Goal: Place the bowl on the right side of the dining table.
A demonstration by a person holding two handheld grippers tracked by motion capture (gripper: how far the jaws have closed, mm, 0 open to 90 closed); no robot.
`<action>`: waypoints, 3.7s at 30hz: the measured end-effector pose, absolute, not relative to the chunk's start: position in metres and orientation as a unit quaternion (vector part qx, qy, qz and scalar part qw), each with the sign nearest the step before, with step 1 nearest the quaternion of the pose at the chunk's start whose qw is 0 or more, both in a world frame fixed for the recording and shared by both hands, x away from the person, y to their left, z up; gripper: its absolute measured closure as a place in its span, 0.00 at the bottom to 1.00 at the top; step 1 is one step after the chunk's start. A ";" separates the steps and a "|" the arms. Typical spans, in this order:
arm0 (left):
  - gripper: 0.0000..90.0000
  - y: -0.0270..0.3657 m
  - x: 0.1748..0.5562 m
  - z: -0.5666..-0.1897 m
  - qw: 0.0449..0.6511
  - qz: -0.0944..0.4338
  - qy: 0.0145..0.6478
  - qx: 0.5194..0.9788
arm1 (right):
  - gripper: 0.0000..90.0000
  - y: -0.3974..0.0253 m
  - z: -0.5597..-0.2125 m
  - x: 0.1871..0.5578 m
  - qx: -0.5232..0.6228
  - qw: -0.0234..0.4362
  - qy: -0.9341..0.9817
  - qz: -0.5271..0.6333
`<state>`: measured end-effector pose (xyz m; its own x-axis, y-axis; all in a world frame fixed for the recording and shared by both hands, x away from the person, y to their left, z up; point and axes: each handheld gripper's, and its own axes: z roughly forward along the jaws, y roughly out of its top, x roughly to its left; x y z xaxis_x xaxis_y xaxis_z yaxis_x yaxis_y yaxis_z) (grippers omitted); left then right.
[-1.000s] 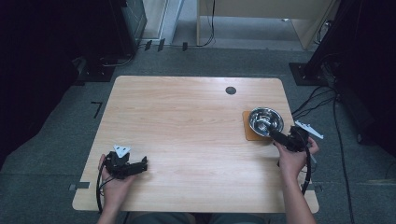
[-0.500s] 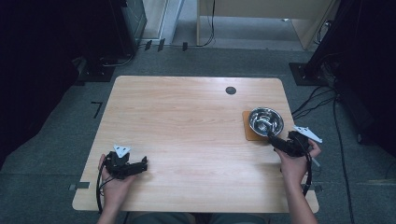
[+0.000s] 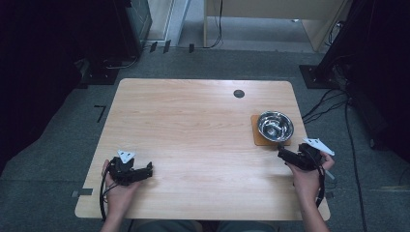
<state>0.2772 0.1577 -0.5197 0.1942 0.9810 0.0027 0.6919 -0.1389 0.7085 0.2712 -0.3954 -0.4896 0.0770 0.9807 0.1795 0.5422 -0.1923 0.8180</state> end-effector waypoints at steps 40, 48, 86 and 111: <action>0.00 0.158 0.277 -0.520 0.296 0.245 0.586 0.714 | 0.00 -0.408 -0.516 0.222 0.666 0.277 0.599 0.348; 0.00 0.158 0.277 -0.520 0.296 0.245 0.586 0.714 | 0.00 -0.411 -0.520 0.215 0.667 0.272 0.605 0.340; 0.00 0.158 0.277 -0.520 0.296 0.244 0.586 0.714 | 0.00 -0.419 -0.526 0.194 0.664 0.264 0.642 0.277; 0.00 0.157 0.277 -0.520 0.296 0.245 0.587 0.713 | 0.00 -0.419 -0.526 0.194 0.664 0.264 0.642 0.277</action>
